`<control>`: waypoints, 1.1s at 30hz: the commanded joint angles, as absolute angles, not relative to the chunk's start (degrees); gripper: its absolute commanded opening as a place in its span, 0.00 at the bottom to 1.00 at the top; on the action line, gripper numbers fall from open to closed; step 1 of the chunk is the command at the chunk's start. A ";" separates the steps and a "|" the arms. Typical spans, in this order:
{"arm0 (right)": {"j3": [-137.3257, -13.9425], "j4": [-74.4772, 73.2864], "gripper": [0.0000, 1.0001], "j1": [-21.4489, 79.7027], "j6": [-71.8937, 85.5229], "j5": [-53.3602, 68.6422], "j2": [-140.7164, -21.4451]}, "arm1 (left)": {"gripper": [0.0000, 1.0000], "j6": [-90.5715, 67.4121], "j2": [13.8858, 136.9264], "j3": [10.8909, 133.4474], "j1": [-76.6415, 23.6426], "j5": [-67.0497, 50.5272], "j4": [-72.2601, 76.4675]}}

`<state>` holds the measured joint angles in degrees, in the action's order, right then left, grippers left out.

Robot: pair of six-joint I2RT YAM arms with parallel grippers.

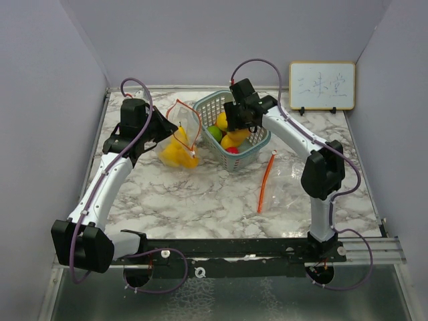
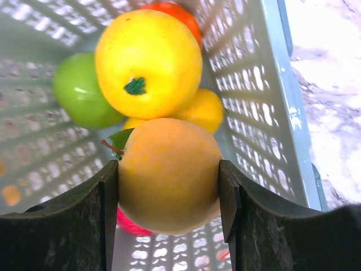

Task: Place the food in the zip-top bag and seal the zipper
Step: Pick up the fake fruit from the bin, then place the fake fruit in the zipper food storage bag.

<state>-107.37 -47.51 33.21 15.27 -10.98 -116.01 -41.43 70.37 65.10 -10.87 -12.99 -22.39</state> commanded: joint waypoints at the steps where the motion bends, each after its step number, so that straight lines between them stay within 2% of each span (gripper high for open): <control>1: -107.68 -42.78 0.02 33.22 17.12 -4.36 -113.88 | 0.00 -40.77 69.57 65.11 -10.42 -12.52 -21.08; 11: -108.46 -36.45 0.02 31.11 18.71 1.69 -109.77 | 0.00 -40.57 69.96 65.36 -10.37 -12.57 -20.89; 15: -107.21 -32.92 0.02 27.31 22.75 14.22 -108.34 | 0.00 -40.52 69.72 65.23 -10.37 -12.48 -20.92; 22: -106.27 -21.03 0.02 27.20 21.93 36.53 -105.50 | 0.00 -41.73 70.00 64.73 -10.28 -13.91 -19.38; 26: -104.27 -10.98 0.02 28.05 29.40 46.56 -105.23 | 0.00 -42.67 70.20 65.03 -10.28 -15.47 -18.08; 33: -97.35 5.82 0.02 31.07 44.20 47.07 -105.12 | 0.00 -45.26 69.56 63.44 -10.31 -17.79 -15.86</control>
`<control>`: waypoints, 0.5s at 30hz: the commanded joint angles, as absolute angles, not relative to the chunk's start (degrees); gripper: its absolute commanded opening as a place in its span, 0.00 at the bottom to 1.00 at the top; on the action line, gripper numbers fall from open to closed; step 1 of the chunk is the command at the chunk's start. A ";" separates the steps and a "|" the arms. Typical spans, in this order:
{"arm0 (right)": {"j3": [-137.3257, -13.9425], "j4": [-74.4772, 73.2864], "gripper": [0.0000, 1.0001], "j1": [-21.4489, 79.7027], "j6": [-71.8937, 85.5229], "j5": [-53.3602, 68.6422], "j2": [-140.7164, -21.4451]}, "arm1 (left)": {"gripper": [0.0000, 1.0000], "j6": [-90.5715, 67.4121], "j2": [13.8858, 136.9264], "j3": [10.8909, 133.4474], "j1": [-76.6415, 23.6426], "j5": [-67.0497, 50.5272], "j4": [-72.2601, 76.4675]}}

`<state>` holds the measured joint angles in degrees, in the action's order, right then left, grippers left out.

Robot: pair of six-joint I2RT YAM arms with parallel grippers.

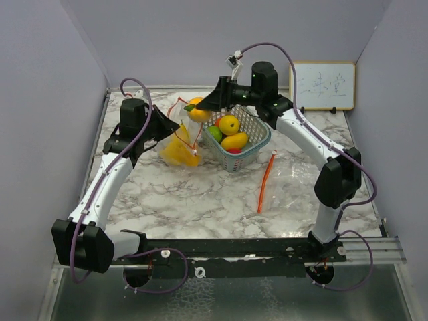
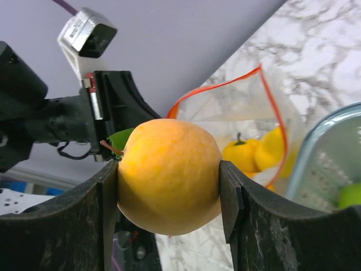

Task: Place the food in the zip-top bag and seal the zipper
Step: Place the fake fruit in the zipper food storage bag.

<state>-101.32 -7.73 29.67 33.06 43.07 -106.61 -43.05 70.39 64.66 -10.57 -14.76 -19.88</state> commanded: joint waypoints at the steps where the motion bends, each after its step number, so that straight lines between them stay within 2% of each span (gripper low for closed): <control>1: -96.03 7.15 0.02 31.29 45.76 46.23 -105.14 | 0.00 -45.74 69.41 63.24 -10.30 -18.18 -15.46; 6: -94.50 5.39 0.02 33.54 47.97 39.45 -106.19 | 0.00 -47.06 68.72 62.27 -10.28 -21.63 -12.03; 15: -100.46 -17.50 0.02 37.27 37.79 20.60 -108.51 | 0.00 -49.24 66.97 59.64 -10.28 -28.16 -4.74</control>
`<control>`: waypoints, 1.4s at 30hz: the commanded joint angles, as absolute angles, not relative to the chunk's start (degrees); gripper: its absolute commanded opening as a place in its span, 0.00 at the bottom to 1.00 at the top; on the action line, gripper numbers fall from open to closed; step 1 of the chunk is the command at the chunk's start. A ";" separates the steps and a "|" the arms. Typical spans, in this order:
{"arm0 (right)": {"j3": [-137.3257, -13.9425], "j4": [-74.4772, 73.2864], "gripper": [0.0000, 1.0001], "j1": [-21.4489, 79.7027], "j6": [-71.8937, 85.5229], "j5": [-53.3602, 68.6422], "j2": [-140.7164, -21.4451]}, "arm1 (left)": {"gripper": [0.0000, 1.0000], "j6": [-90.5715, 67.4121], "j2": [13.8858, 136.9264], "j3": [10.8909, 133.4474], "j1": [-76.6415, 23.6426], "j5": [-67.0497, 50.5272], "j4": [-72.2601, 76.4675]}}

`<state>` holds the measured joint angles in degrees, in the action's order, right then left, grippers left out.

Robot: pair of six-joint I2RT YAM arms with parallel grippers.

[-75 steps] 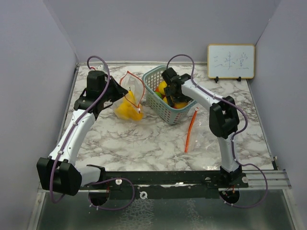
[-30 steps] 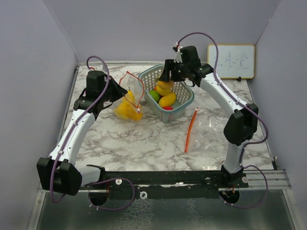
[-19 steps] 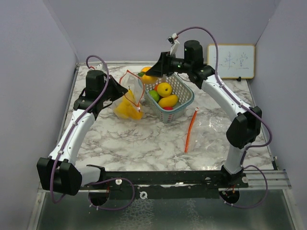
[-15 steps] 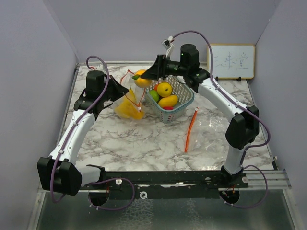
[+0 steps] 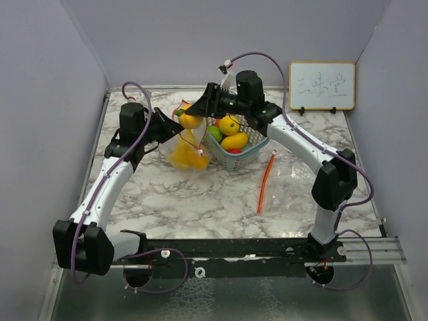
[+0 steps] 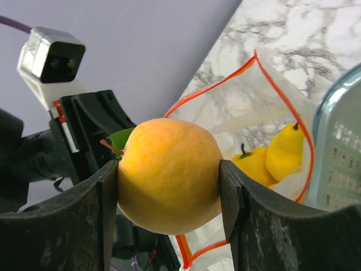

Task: Place the food in the zip-top bag and seal the zipper
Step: Place the fake fruit in the zipper food storage bag.

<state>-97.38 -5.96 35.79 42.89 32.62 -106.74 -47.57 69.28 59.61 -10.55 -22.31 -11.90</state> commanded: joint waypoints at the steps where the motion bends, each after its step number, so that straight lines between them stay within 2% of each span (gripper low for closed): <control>1: -101.24 -19.65 0.02 37.41 37.14 18.75 -108.98 | 0.00 -49.47 66.90 59.56 -10.28 -28.92 -3.89; 9: -110.31 -36.19 0.04 40.73 28.26 8.15 -114.05 | 0.00 -49.51 66.42 59.95 -10.28 -30.65 -1.52; 11: -111.05 -37.65 0.08 41.48 27.73 6.64 -114.65 | 0.00 -49.76 66.53 59.86 -10.28 -30.92 -1.05; 13: -112.30 -38.96 0.17 41.61 27.78 6.28 -115.60 | 0.00 -50.01 66.61 60.01 -10.28 -31.19 -0.64; 15: -113.39 -38.90 0.34 41.65 26.92 6.79 -115.96 | 0.00 -49.88 66.78 60.28 -10.28 -31.21 -0.84; 19: -112.88 -35.85 0.93 41.66 25.61 7.99 -113.57 | 0.00 -49.07 66.88 59.32 -10.28 -31.14 -1.18; 20: -112.40 -34.99 1.00 41.66 25.35 8.00 -112.55 | 0.00 -48.45 66.88 58.80 -10.24 -30.93 -1.52; 27: -111.64 -34.91 1.00 41.66 20.87 4.67 -106.90 | 0.00 -44.98 66.84 54.31 -10.20 -30.00 -2.38; 33: -106.77 -33.58 0.99 41.53 10.20 1.92 -100.14 | 0.00 -42.00 68.74 52.78 -10.19 -30.22 -3.20; 36: -104.10 -31.65 0.99 41.49 1.97 10.14 -97.56 | 0.00 -41.20 70.32 54.60 -10.11 -32.04 -3.58; 42: -97.15 -29.60 0.92 41.48 -5.59 30.11 -92.29 | 0.00 -41.30 72.77 59.00 -10.11 -37.01 -4.21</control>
